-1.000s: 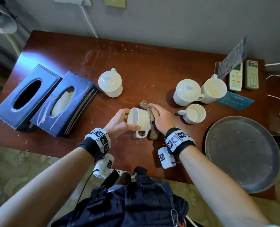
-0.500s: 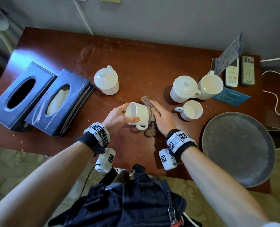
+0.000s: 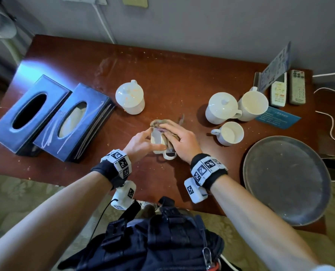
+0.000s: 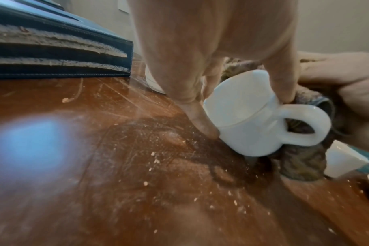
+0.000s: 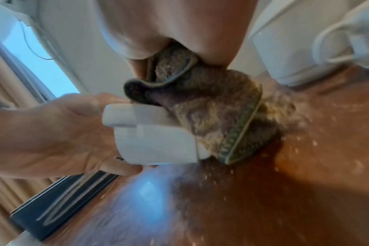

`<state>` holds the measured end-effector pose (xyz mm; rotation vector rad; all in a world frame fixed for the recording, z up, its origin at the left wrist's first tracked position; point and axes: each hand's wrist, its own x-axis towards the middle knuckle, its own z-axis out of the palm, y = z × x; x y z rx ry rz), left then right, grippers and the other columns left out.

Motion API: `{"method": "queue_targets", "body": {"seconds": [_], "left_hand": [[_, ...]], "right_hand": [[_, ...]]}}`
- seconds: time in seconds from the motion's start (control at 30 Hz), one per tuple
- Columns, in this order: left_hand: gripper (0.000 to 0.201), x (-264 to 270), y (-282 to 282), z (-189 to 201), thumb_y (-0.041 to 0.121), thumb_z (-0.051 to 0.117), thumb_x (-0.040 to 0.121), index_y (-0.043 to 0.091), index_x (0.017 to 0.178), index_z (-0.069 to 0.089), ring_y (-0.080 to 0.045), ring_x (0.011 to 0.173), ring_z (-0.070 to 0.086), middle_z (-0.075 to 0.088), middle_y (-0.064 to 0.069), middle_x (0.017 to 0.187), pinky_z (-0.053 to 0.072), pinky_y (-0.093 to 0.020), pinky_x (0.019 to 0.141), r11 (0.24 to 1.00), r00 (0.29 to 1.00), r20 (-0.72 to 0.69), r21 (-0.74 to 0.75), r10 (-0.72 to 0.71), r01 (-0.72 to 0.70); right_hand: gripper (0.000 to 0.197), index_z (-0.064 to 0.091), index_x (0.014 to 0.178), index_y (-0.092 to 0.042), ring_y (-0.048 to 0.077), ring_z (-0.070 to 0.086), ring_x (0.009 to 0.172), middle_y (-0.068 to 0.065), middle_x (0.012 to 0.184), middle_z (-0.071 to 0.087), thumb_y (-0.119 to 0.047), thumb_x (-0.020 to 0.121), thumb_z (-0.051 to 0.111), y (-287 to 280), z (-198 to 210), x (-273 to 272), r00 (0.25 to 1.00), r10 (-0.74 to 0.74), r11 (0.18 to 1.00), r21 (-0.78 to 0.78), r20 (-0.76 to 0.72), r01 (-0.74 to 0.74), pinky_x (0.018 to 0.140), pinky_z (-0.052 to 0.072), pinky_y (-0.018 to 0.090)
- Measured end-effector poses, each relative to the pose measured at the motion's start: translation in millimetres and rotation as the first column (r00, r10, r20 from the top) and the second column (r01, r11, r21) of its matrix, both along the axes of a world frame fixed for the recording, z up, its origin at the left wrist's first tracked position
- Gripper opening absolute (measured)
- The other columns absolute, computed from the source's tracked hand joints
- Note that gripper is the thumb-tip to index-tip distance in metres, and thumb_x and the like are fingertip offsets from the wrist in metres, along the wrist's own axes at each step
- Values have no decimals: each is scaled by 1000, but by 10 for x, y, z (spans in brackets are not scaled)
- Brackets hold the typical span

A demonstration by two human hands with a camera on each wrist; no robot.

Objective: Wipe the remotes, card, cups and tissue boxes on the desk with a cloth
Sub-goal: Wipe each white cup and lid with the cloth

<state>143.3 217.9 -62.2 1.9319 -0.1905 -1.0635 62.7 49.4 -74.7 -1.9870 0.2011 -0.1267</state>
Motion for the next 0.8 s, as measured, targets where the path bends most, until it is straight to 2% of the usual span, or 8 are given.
{"method": "queue_targets", "body": {"seconds": [0.13, 0.2, 0.27, 0.37, 0.47, 0.57, 0.7, 0.8], "left_hand": [[61, -64, 20, 75, 37, 84, 62, 39, 116, 57, -21, 94, 71, 72, 0, 107, 55, -47, 93, 1000, 1000, 10, -14, -12, 12], [56, -67, 22, 82, 32, 83, 63, 45, 109, 55, -22, 95, 70, 71, -1, 106, 55, -49, 93, 999, 1000, -1, -22, -29, 29], [67, -46, 22, 90, 36, 82, 58, 47, 117, 53, -24, 101, 68, 70, -2, 110, 53, -51, 95, 998, 998, -5, -18, -60, 60], [100, -16, 28, 114, 39, 81, 59, 47, 146, 33, -26, 109, 64, 68, -5, 114, 51, -48, 99, 995, 995, -40, 24, -92, 93], [82, 3, 5, 124, 50, 72, 82, 42, 152, 28, -37, 109, 62, 64, -19, 121, 54, -35, 78, 995, 998, -45, 91, -35, 39], [76, 9, -72, 131, 58, 62, 88, 33, 153, 31, -34, 110, 62, 54, -18, 139, 53, -27, 64, 981, 999, 21, 192, -46, 41], [103, -8, -153, 218, 71, 70, 58, 25, 146, 43, -27, 116, 59, 55, -7, 137, 56, -43, 91, 965, 997, 62, 261, -46, 28], [91, -21, -220, 275, 59, 78, 62, 27, 140, 43, -24, 110, 58, 56, -3, 128, 53, -43, 93, 954, 979, 167, 294, -118, 65]], "right_hand": [[27, 68, 121, -25, -4, 50, 119, -16, 128, 61, -21, 98, 54, -40, -45, -52, 995, -96, 995, 21, -40, 97, 105, 35, 18], [27, 68, 121, -24, 1, 52, 121, -14, 127, 63, -19, 99, 52, -126, -87, -35, 982, -153, 987, 29, -107, 157, 108, 38, 25], [28, 67, 122, -23, 7, 53, 124, -9, 129, 63, -20, 99, 52, -164, -126, -38, 970, -179, 983, 14, -163, 183, 111, 38, 33], [31, 65, 126, -21, 9, 52, 126, -7, 132, 63, -20, 99, 51, -148, -149, -109, 960, -203, 975, 54, -192, 217, 111, 39, 32], [32, 64, 129, -19, 8, 52, 126, -5, 133, 62, -18, 100, 51, -103, -138, -191, 964, -204, 976, 44, -172, 214, 110, 38, 24], [32, 65, 128, -20, 8, 52, 126, -5, 133, 62, -18, 100, 51, -94, -119, -222, 966, -201, 976, 48, -165, 211, 109, 38, 24], [31, 64, 128, -21, 9, 54, 123, -6, 131, 63, -19, 100, 51, -158, -61, -268, 938, -270, 951, 89, -217, 295, 108, 39, 24], [34, 62, 131, -23, 11, 55, 122, -5, 130, 63, -24, 98, 53, -239, -28, -306, 904, -366, 913, 103, -222, 395, 108, 42, 34]]}}
